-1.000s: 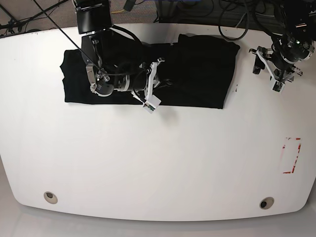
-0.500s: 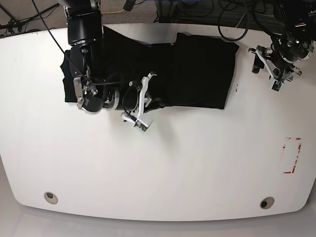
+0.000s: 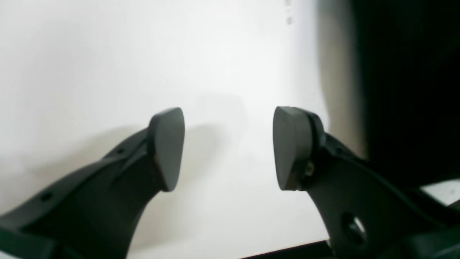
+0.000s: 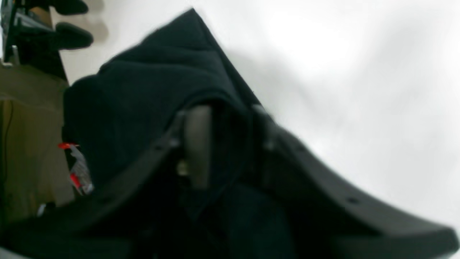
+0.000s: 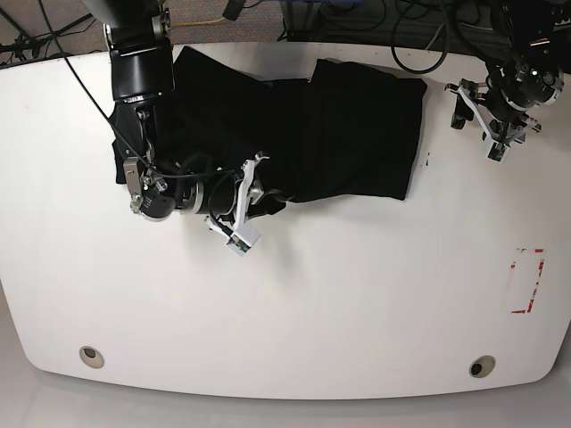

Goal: Fold the T-shirt properly
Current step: 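Lift the strip's end with the right gripper and fold it toward the left gripper, then regrasp the folded strip's ends with both grippers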

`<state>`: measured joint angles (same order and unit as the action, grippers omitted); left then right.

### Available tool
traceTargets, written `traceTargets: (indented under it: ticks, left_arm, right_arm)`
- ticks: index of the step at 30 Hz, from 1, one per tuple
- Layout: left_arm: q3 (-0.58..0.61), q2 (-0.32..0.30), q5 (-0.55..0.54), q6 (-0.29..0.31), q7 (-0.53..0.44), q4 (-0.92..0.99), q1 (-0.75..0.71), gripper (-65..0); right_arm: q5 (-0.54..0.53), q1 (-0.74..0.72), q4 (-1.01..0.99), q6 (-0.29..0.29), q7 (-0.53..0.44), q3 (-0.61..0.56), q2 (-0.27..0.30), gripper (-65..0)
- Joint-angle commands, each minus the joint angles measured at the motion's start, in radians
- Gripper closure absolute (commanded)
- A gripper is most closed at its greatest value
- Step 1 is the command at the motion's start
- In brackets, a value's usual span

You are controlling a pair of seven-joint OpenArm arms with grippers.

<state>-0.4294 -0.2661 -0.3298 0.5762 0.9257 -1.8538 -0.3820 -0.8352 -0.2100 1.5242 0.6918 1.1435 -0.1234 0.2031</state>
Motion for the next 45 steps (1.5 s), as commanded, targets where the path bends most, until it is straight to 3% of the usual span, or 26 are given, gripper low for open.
traceTargets:
  ticks: [1,5,9,15,21,26,31,36,45]
  left_arm:
    - [0.005,-0.012,-0.007,0.001,-0.018,-0.022,0.01,-35.8]
    - [0.059,-0.012,-0.007,0.001,-0.018,-0.066,0.035,-35.8]
    - [0.103,0.026,-0.007,0.0,-0.018,-0.108,0.067,-35.8]
    - [0.123,0.144,0.001,-0.002,-0.018,-0.106,0.137,-36.1]
    - [0.267,0.146,0.004,-0.005,-0.018,-0.091,0.145,-36.1]
    - [0.317,0.152,0.076,-0.005,-0.018,-0.03,0.128,-36.1]
    - [0.317,0.152,0.097,-0.005,-0.02,0.101,0.13,-36.0]
    - [0.318,0.149,0.096,-0.002,-0.046,0.135,0.13,-36.0]
    - [0.323,0.152,0.096,0.0,-0.098,0.135,0.13,-36.0]
  right_arm:
    - [-0.026,0.004,0.017,0.006,-0.063,0.008,0.043,-37.4]
    - [-0.028,0.036,0.022,0.006,-0.089,0.023,0.097,-46.8]
    - [-0.028,0.088,0.022,0.006,-0.089,0.155,0.111,-45.8]
    - [-0.028,0.188,0.078,0.006,-0.082,0.433,0.114,-46.0]
    - [-0.028,0.228,0.098,0.006,0.01,0.649,0.137,-46.0]
    - [-0.02,0.245,0.091,0.006,0.045,0.832,0.143,-46.0]
    - [-0.023,0.286,0.031,0.006,0.079,0.916,0.18,-46.0]
    - [-0.026,0.317,-0.069,0.006,0.085,0.947,0.18,-46.0]
    - [-0.022,0.337,-0.077,0.006,0.082,0.888,0.095,-46.0]
